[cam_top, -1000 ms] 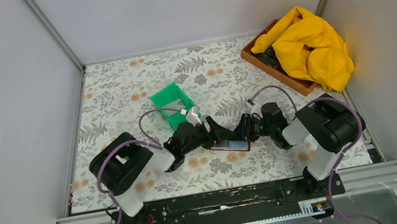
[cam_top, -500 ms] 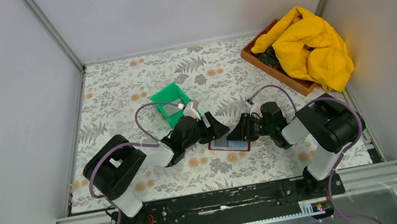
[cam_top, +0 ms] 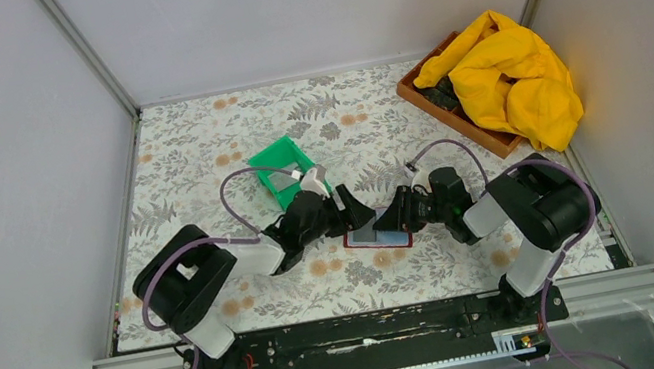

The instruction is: Take the credit cards out of the card holder

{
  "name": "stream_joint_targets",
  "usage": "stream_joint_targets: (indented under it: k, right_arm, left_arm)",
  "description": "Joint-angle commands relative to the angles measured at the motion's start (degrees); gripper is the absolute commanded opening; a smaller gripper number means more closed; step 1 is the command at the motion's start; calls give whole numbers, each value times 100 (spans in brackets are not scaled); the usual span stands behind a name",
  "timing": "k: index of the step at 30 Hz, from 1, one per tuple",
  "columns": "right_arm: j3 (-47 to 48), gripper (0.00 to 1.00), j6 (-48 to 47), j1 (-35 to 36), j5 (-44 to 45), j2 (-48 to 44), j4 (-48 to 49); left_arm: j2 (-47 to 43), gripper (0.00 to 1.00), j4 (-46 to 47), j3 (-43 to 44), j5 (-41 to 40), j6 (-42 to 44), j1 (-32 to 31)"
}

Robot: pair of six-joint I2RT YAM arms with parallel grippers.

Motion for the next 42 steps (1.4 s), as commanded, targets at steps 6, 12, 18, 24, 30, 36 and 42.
stream_joint_targets:
  k: [6, 12, 18, 24, 30, 36, 42]
  right_arm:
    - [39, 37, -188, 30, 278, 144, -154]
    - [82, 37, -179, 33, 228, 194, -134]
    - [168, 37, -150, 33, 163, 217, -124]
    - [259, 37, -113, 31, 113, 235, -134]
    - [307, 37, -38, 33, 99, 210, -107]
    - [282, 36, 65, 42, 66, -51, -84]
    - [295, 36, 51, 42, 64, -341, -234]
  left_arm:
    - [-186, 83, -417, -228, -100, 134, 41]
    - [-152, 83, -398, -265, -67, 126, 43]
    - [87, 83, -194, -282, 84, 42, 38]
    - [177, 83, -93, -312, 135, 18, 34]
    - [178, 83, -70, -337, 163, 35, 33]
    - [220, 83, 2, -377, 188, 35, 35]
    - [247, 83, 27, -387, 217, 35, 25]
